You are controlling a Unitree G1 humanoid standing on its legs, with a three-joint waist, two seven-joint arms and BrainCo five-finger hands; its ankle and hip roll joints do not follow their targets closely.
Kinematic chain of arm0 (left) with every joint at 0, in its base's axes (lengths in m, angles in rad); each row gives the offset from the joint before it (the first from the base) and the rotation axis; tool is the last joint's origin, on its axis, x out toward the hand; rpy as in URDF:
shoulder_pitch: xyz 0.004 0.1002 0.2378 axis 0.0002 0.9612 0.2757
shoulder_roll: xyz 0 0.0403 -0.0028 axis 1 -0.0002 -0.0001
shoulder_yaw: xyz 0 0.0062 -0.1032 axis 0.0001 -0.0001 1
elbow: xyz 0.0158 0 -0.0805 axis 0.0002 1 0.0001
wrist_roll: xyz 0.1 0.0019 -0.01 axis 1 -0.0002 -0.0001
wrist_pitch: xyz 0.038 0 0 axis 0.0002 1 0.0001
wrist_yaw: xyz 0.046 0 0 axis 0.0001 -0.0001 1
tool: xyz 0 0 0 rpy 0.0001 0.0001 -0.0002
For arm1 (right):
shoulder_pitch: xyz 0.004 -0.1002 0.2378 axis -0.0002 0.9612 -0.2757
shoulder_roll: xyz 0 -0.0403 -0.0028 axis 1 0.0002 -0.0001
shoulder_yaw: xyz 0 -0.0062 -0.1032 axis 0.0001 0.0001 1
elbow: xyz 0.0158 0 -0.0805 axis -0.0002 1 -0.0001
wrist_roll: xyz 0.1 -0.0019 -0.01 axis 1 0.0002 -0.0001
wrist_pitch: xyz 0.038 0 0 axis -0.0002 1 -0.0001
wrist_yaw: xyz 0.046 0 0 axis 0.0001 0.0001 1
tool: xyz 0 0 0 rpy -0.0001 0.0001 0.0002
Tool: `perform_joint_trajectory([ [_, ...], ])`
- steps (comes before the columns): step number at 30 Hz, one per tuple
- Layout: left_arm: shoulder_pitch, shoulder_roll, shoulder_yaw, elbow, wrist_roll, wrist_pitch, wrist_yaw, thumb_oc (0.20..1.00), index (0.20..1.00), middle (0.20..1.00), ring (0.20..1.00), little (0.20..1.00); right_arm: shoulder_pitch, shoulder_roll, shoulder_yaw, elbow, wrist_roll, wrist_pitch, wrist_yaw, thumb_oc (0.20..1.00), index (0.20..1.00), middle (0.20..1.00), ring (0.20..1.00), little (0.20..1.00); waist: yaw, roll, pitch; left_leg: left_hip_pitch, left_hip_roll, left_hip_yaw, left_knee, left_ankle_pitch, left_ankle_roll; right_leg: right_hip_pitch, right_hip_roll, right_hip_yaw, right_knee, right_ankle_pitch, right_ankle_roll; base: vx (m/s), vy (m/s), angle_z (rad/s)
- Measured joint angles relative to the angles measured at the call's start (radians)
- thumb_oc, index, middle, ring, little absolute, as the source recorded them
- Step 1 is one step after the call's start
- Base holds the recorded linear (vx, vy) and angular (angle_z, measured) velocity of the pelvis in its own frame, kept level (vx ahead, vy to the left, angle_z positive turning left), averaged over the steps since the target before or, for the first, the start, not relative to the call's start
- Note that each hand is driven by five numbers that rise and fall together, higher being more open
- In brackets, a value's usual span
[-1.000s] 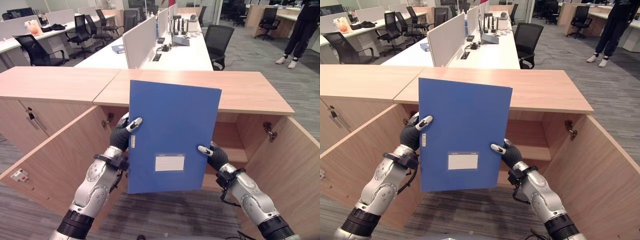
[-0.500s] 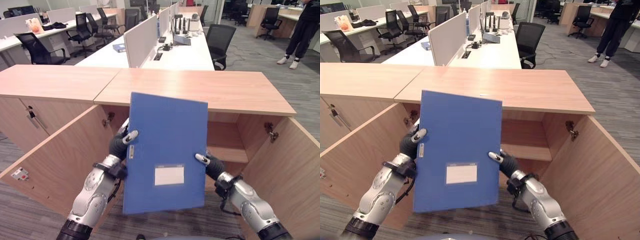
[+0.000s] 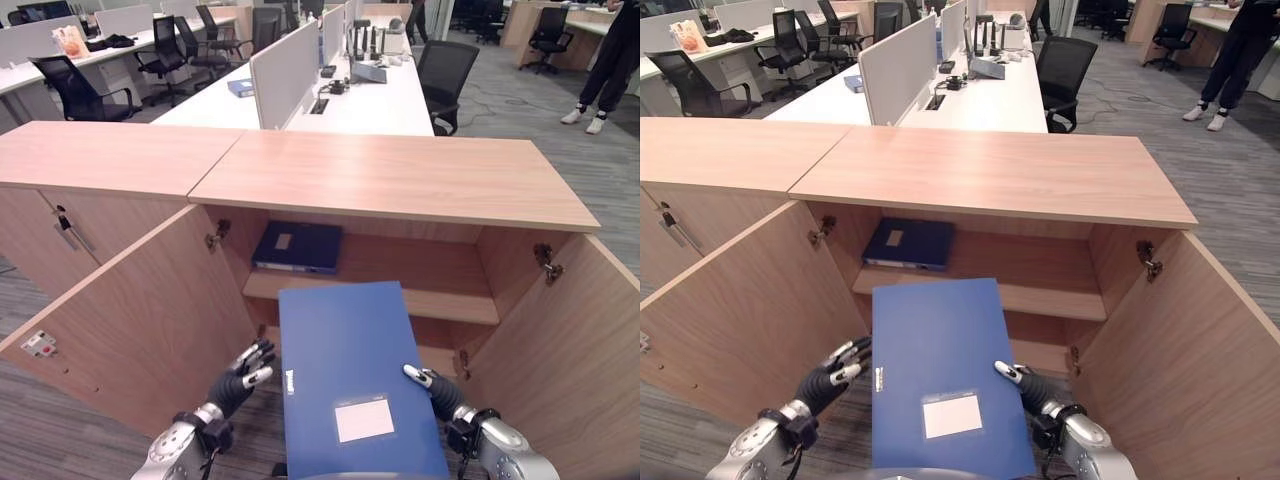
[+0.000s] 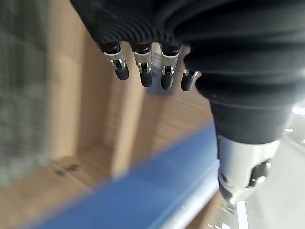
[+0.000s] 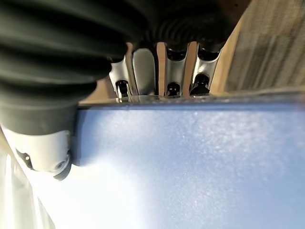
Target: Put the empty folder in the office cabinet
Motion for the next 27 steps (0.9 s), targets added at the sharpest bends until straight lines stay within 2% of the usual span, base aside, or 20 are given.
perform_joint_trajectory([
  [5, 0.001, -0.029, 0.004, 0.167, 0.082, -0.002, 0.000, 1.000, 1.000, 1.000, 1.000, 1.000, 0.003, 0.004, -0.042, 0.065, -0.007, 0.003, -0.008, 0.200, 0.200, 0.200, 0.200, 0.200, 0.000, -0.001, -0.001, -0.004, 0.000, 0.002, 0.000, 0.000, -0.001, -0.005, -0.001, 0.001, 0.000, 0.000, -0.001, -0.01, 0.053, -0.01],
  [9, -0.046, -0.124, 0.012, 0.409, 0.155, -0.015, 0.074, 1.000, 1.000, 1.000, 1.000, 1.000, -0.018, 0.075, -0.077, 0.134, 0.007, 0.000, -0.073, 0.200, 0.200, 0.200, 0.200, 0.200, -0.005, -0.010, -0.012, -0.008, -0.001, 0.007, 0.000, -0.002, -0.003, -0.012, -0.003, 0.004, 0.000, 0.000, -0.002, 0.01, 0.106, -0.03],
  [10, -0.047, -0.125, 0.012, 0.412, 0.154, -0.016, 0.076, 1.000, 1.000, 1.000, 1.000, 1.000, -0.018, 0.076, -0.077, 0.134, 0.008, -0.001, -0.075, 0.200, 0.200, 0.200, 0.200, 0.200, -0.007, -0.012, -0.013, -0.008, -0.001, 0.008, 0.000, -0.002, -0.003, -0.013, -0.003, 0.005, 0.000, 0.000, -0.002, 0.02, 0.142, -0.05],
  [11, -0.100, -0.163, 0.028, 0.557, 0.167, -0.028, 0.110, 1.000, 1.000, 1.000, 1.000, 1.000, -0.043, 0.112, -0.080, 0.208, 0.044, -0.022, -0.104, 0.200, 0.200, 0.200, 0.200, 0.200, -0.007, -0.018, -0.022, -0.009, -0.002, 0.015, 0.000, -0.003, -0.002, -0.016, -0.005, 0.005, 0.000, 0.000, -0.002, 0.01, 0.101, -0.05],
  [13, -0.103, -0.165, 0.031, 0.562, 0.200, -0.034, 0.126, 1.000, 1.000, 1.000, 1.000, 1.000, -0.043, 0.135, -0.082, 0.211, 0.052, -0.024, -0.131, 0.200, 0.200, 0.200, 0.200, 0.200, -0.013, -0.030, -0.021, -0.009, -0.004, 0.020, 0.000, -0.004, -0.001, -0.021, -0.010, 0.007, 0.002, -0.001, -0.003, -0.02, 0.144, -0.08],
  [14, -0.124, -0.167, 0.032, 0.600, 0.212, -0.035, 0.132, 1.000, 1.000, 1.000, 1.000, 1.000, -0.051, 0.150, -0.084, 0.232, 0.071, -0.035, -0.140, 0.200, 0.200, 0.200, 0.200, 0.200, -0.011, -0.047, -0.016, -0.008, -0.013, 0.027, 0.007, -0.007, 0.003, -0.039, -0.032, 0.005, 0.029, -0.010, -0.008, -0.07, 0.206, -0.20],
  [15, -0.160, -0.189, 0.030, 0.666, 0.244, -0.033, 0.135, 1.000, 1.000, 1.000, 1.000, 1.000, -0.062, 0.157, -0.116, 0.248, 0.108, -0.044, -0.165, 0.200, 0.200, 0.200, 0.200, 0.200, -0.017, -0.060, -0.003, -0.013, -0.070, 0.060, 0.089, -0.078, 0.079, -0.089, -0.087, 0.037, 0.152, -0.034, 0.001, -0.10, 0.183, -0.24],
  [16, -0.167, -0.203, 0.033, 0.668, 0.247, -0.033, 0.142, 1.000, 1.000, 1.000, 1.000, 1.000, -0.076, 0.145, -0.124, 0.250, 0.130, -0.046, -0.178, 0.200, 0.200, 0.200, 0.200, 0.200, -0.024, -0.033, 0.010, -0.017, -0.063, 0.058, 0.074, -0.094, 0.066, -0.141, -0.089, 0.060, 0.255, -0.037, 0.005, -0.08, 0.131, -0.24],
  [17, -0.169, -0.209, 0.032, 0.661, 0.260, -0.038, 0.149, 1.000, 1.000, 1.000, 1.000, 1.000, -0.092, 0.149, -0.133, 0.251, 0.166, -0.056, -0.198, 0.200, 0.200, 0.200, 0.200, 0.200, -0.032, -0.007, 0.025, -0.009, -0.062, 0.059, 0.042, -0.094, 0.070, -0.263, -0.106, 0.100, 0.445, -0.004, 0.019, -0.05, 0.092, -0.17],
  [18, -0.183, -0.206, 0.032, 0.662, 0.264, -0.044, 0.152, 1.000, 1.000, 1.000, 1.000, 1.000, -0.106, 0.158, -0.141, 0.252, 0.174, -0.060, -0.204, 0.200, 0.200, 0.200, 0.200, 0.200, -0.034, 0.000, 0.045, 0.008, -0.062, 0.061, 0.020, -0.084, 0.084, -0.334, -0.114, 0.127, 0.561, 0.040, 0.033, 0.04, 0.053, -0.11],
  [19, -0.194, -0.202, 0.033, 0.664, 0.265, -0.046, 0.155, 1.000, 1.000, 1.000, 1.000, 1.000, -0.118, 0.172, -0.142, 0.251, 0.195, -0.062, -0.206, 0.200, 0.200, 0.200, 0.200, 0.200, -0.035, 0.009, 0.064, 0.016, -0.060, 0.060, 0.013, -0.072, 0.098, -0.387, -0.120, 0.152, 0.631, 0.032, 0.061, 0.04, 0.051, -0.11],
  [20, -0.201, -0.194, 0.040, 0.669, 0.271, -0.050, 0.160, 1.000, 1.000, 1.000, 1.000, 1.000, -0.124, 0.195, -0.145, 0.255, 0.204, -0.069, -0.215, 0.200, 0.200, 0.200, 0.200, 0.200, -0.024, -0.011, 0.073, 0.012, -0.073, 0.057, 0.017, -0.076, 0.104, -0.429, -0.123, 0.176, 0.654, 0.041, 0.079, 0.11, -0.007, -0.06],
  [21, -0.204, -0.167, 0.041, 0.673, 0.272, -0.051, 0.167, 1.000, 1.000, 1.000, 1.000, 1.000, -0.134, 0.225, -0.146, 0.258, 0.209, -0.073, -0.222, 0.200, 0.200, 0.200, 0.200, 0.200, -0.021, -0.029, 0.078, 0.011, -0.073, 0.062, 0.013, -0.075, 0.106, -0.449, -0.126, 0.164, 0.654, 0.025, 0.091, 0.17, -0.087, 0.06],
  [23, -0.195, -0.162, 0.038, 0.684, 0.283, -0.053, 0.170, 1.000, 1.000, 1.000, 1.000, 1.000, -0.139, 0.246, -0.147, 0.258, 0.241, -0.079, -0.228, 0.200, 0.200, 0.200, 0.200, 0.200, -0.010, -0.035, 0.078, 0.020, -0.073, 0.065, 0.002, -0.076, 0.111, -0.447, -0.124, 0.120, 0.565, 0.021, 0.088, 0.20, -0.141, 0.13],
  [24, -0.194, -0.164, 0.034, 0.705, 0.288, -0.051, 0.172, 1.000, 1.000, 1.000, 1.000, 1.000, -0.149, 0.249, -0.153, 0.256, 0.251, -0.083, -0.236, 0.200, 0.200, 0.200, 0.200, 0.200, -0.001, -0.032, 0.078, 0.019, -0.077, 0.072, 0.002, -0.077, 0.109, -0.425, -0.147, 0.045, 0.428, 0.013, 0.072, 0.19, -0.181, -0.05],
  [25, -0.188, -0.165, 0.035, 0.708, 0.304, -0.048, 0.174, 1.000, 1.000, 1.000, 1.000, 1.000, -0.171, 0.249, -0.157, 0.256, 0.269, -0.084, -0.239, 0.200, 0.200, 0.200, 0.200, 0.200, 0.003, -0.032, 0.079, 0.011, -0.086, 0.074, 0.003, -0.077, 0.110, -0.397, -0.156, -0.002, 0.285, 0.017, 0.078, 0.21, -0.186, 0.05],
  [27, -0.186, -0.169, 0.038, 0.712, 0.311, -0.047, 0.181, 1.000, 1.000, 1.000, 1.000, 1.000, -0.197, 0.247, -0.171, 0.272, 0.291, -0.100, -0.249, 0.200, 0.200, 0.200, 0.200, 0.200, 0.000, -0.014, 0.087, 0.015, -0.085, 0.066, 0.001, -0.078, 0.107, -0.382, -0.166, -0.024, 0.162, 0.021, 0.084, 0.23, -0.187, 0.12],
])
